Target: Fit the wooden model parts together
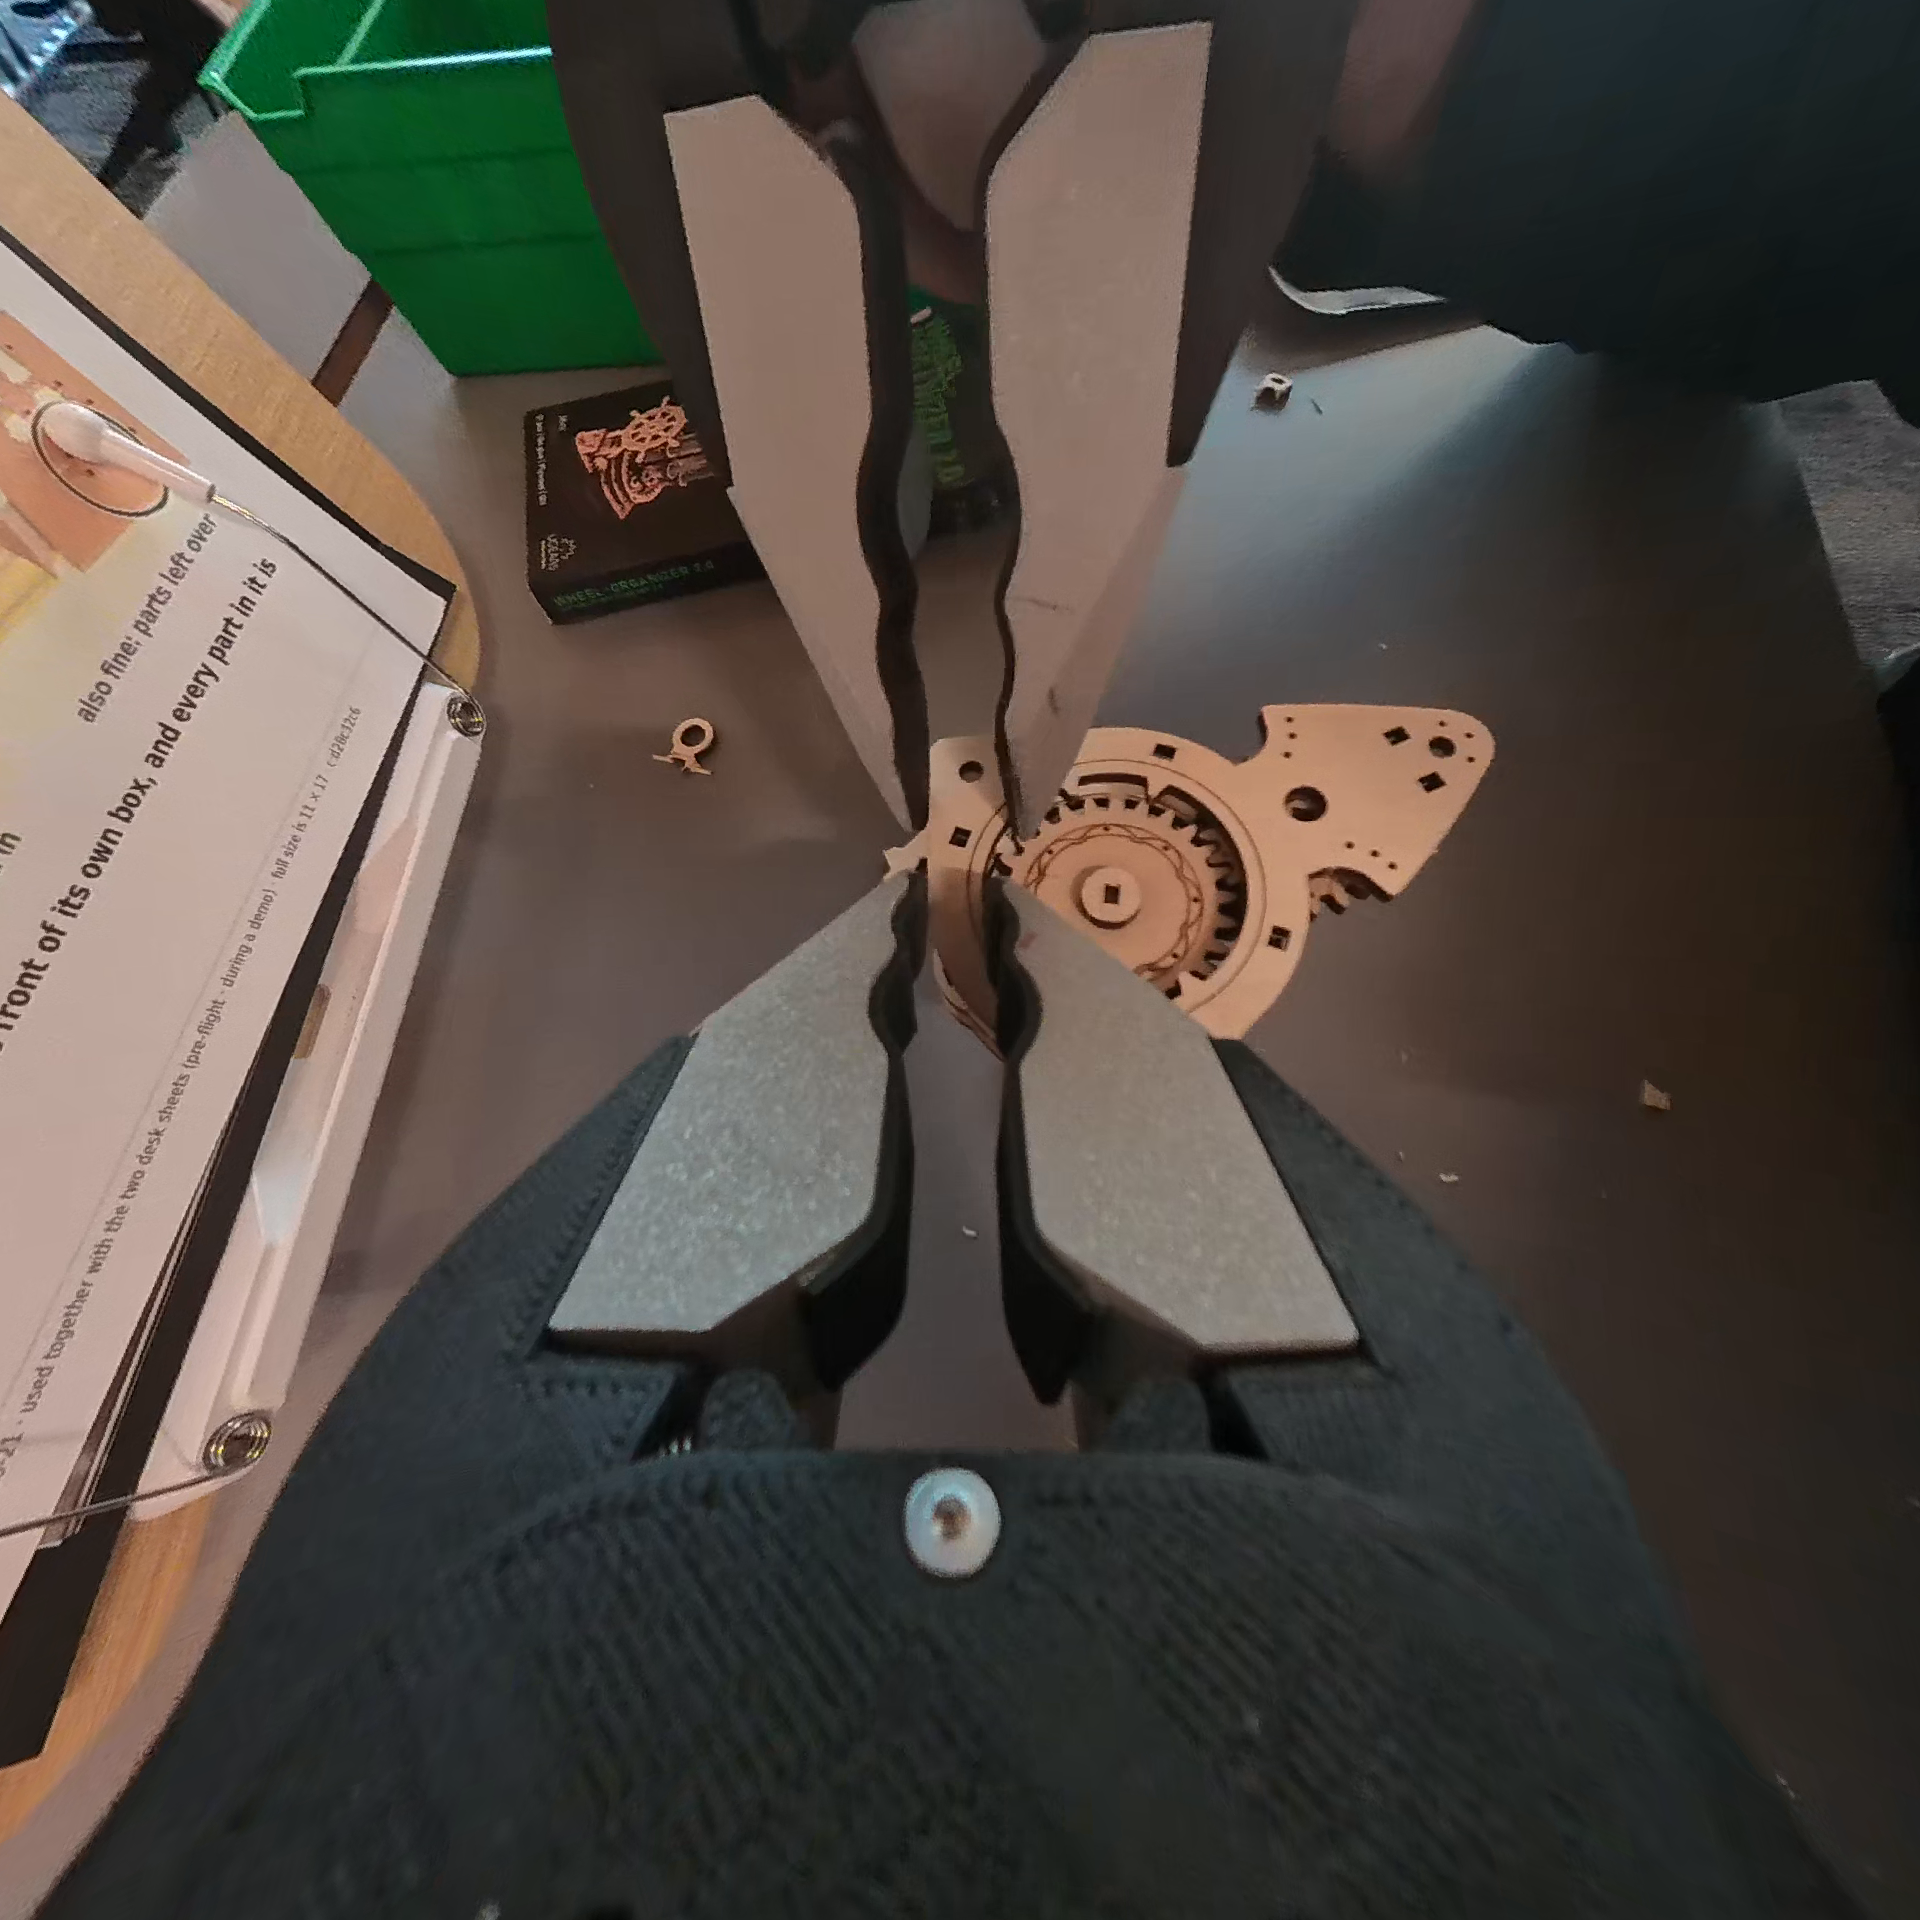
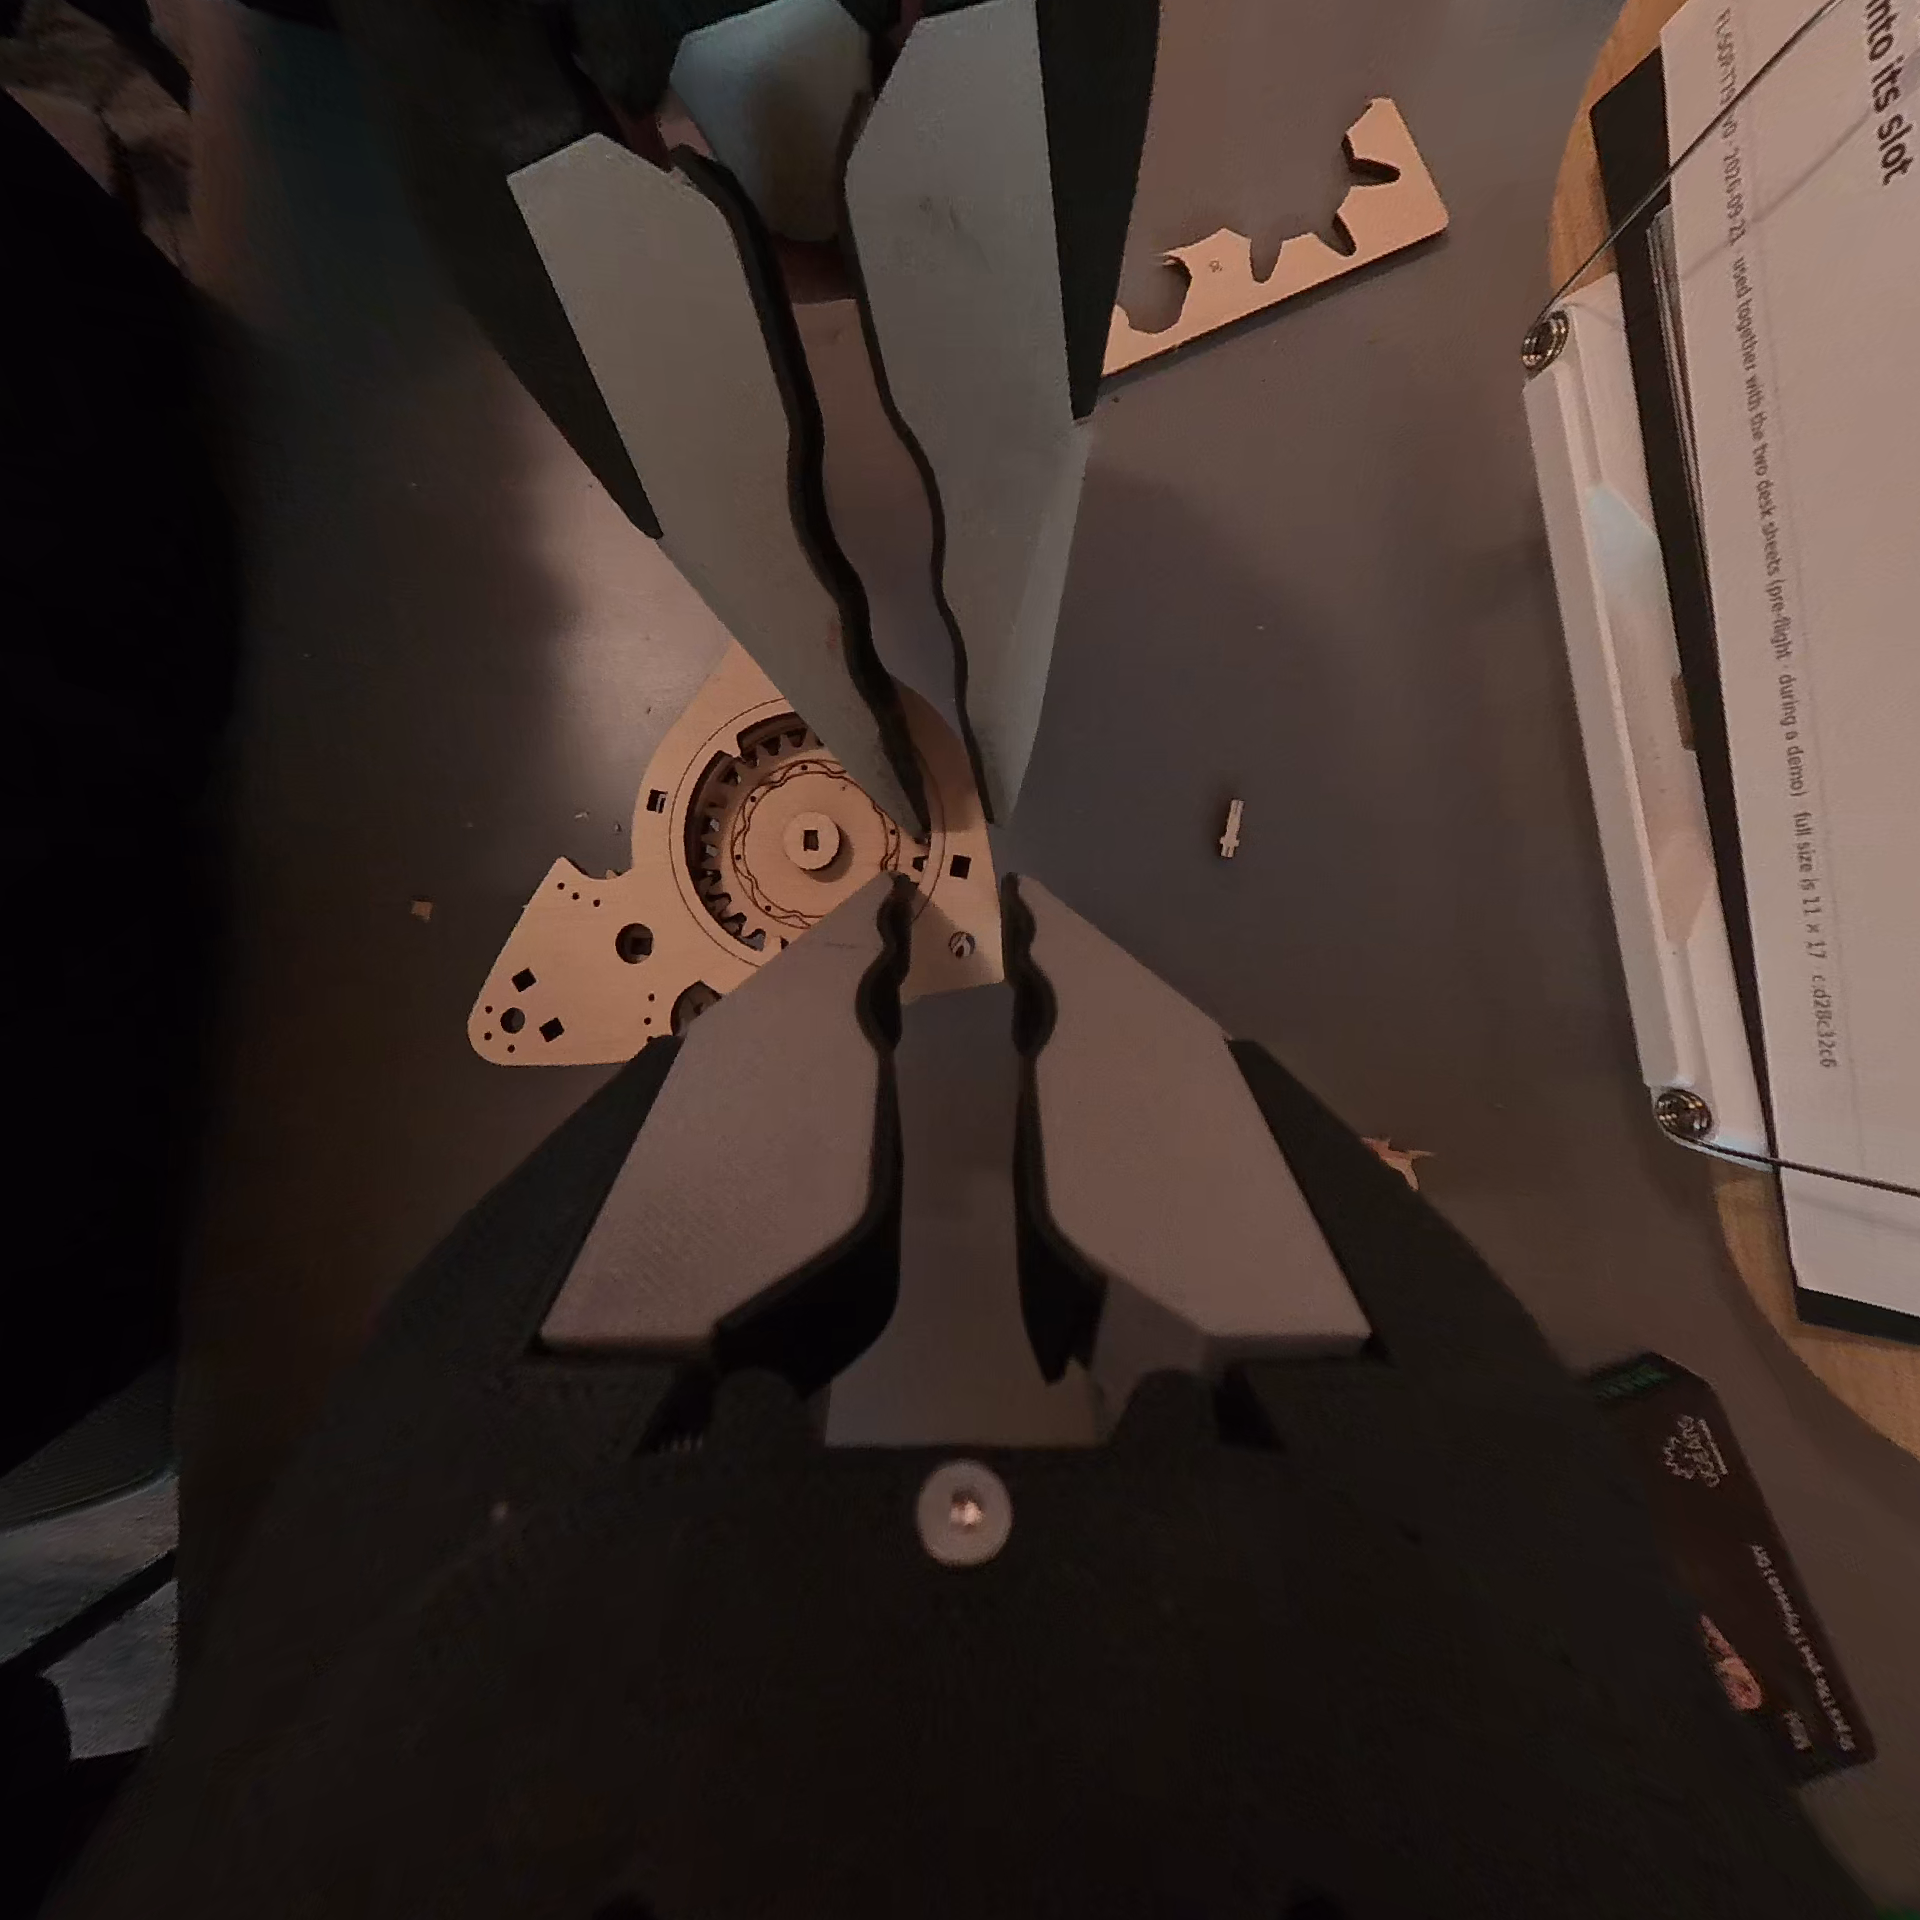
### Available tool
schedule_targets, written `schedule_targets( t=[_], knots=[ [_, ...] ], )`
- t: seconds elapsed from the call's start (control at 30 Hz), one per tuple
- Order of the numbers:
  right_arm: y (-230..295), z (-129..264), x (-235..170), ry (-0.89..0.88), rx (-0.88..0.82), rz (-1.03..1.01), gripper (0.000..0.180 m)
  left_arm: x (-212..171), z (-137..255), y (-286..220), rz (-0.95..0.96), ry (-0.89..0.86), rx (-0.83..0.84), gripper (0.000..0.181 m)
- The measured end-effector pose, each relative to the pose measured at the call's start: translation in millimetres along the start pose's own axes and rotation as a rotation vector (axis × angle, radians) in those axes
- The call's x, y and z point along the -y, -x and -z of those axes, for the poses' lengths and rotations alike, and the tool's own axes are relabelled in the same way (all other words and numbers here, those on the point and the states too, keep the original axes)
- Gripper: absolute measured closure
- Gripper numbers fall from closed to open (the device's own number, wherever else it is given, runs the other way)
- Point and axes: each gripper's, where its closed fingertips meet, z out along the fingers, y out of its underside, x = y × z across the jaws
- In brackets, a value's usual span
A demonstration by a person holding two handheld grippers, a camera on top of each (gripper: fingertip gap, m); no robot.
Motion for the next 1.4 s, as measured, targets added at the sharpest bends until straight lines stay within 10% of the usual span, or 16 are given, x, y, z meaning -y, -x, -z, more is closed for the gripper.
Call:
schedule_targets(
  t=[1.4],
  knots=[
    [11,-2,1,0.044,-0.086,0.099,0.166,-9,37,-17,0.174,-0.075,-0.141,0.157]
  ],
)
